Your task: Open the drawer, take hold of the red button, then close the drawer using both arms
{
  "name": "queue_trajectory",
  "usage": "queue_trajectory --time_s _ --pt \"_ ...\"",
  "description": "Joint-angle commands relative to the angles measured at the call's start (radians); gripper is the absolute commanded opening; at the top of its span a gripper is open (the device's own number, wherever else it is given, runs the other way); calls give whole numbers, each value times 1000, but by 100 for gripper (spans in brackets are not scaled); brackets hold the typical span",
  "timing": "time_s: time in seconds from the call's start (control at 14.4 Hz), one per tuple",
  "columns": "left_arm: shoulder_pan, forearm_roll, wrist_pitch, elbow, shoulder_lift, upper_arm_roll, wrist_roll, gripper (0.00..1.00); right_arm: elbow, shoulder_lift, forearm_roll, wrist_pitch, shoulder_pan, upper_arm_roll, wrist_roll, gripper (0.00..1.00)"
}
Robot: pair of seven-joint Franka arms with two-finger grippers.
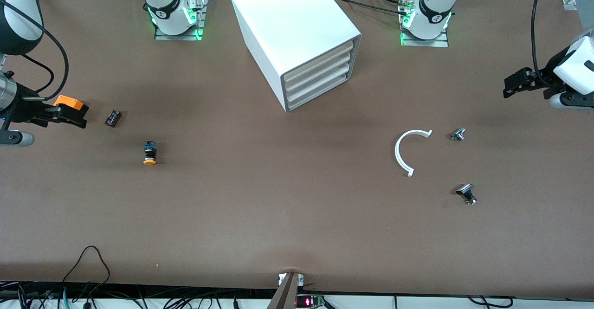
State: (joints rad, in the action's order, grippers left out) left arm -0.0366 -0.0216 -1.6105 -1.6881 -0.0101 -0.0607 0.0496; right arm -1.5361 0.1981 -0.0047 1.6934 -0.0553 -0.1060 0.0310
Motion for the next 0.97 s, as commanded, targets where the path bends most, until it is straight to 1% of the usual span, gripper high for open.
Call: queue_trajectory --time_s 0.0,0.21,0.9 --pt "-2 -11 18 16 3 4 12 100 -1 -16 9 -11 0 2 -14 100" --pt "-5 -11 32 48 18 4 3 100 -1 -16 3 -2 0 3 -13 100" --pt "-5 -11 41 51 18 5 1 100 -1 -12 11 8 5 -1 -11 100"
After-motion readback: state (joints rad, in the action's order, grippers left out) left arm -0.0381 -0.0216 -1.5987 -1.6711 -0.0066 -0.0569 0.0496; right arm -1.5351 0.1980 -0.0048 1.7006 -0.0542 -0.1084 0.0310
